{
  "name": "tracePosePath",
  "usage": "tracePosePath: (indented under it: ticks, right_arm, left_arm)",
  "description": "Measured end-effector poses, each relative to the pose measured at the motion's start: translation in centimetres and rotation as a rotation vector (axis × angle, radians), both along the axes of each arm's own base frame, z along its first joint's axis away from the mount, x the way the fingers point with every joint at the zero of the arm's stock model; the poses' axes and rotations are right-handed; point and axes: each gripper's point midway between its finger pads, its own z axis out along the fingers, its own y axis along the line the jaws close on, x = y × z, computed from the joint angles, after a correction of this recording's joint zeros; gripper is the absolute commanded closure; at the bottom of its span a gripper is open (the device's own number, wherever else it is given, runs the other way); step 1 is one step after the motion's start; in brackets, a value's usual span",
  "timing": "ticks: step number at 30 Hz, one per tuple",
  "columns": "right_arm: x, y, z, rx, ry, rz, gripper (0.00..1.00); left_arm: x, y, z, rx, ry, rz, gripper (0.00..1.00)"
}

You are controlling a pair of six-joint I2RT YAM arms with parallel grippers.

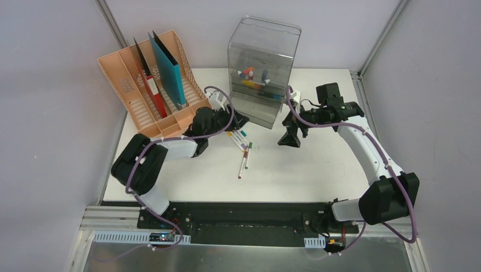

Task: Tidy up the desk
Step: Open the drawer in the storage box.

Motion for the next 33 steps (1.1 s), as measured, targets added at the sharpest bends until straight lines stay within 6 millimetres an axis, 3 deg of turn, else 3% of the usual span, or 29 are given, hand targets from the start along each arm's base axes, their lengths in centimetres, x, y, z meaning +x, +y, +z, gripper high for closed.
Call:
tracePosePath:
  ticks: [4,6,8,12,18,22,33]
  right_arm:
    - [0.0,0.0,0.0,0.0,-0.002,0.001,0.01]
    - [0.0,0.0,0.0,-0.001,-0.003,0.0,0.01]
    - [0.1,-0.1,0.0,0.0,-0.004,-0.002,0.01]
    - [0.1,-0.2,0.0,-0.001,-0.004,-0.003,0.01]
    - [0.1,-0.2,0.0,-0.002,-0.002,-0.003,0.01]
    - [0.1,-0.3,-0.1,-0.002,0.001,-0.005,0.01]
    - [0.1,-0.3,-0.2,-0.003,0.006,-0.007,0.01]
  left_arm:
    - [-1.9,1.6,1.0,0.107,-0.072,-0.025,0.43]
    - [-2.7,2.7,1.5,0.162,-0.109,-0.019,0.35]
    - [-3.6,4.0,2.0,0.215,-0.148,-0.007,0.27]
    - [-5.1,6.7,2.4,0.308,-0.202,0.042,0.02]
    - [-7.1,10.6,1.4,0.397,-0.195,0.142,0.01]
    - [-8.4,11.4,0.9,0.401,-0.187,0.146,0.01]
    - [-11.3,9.1,-0.5,0.33,-0.101,-0.026,0.06]
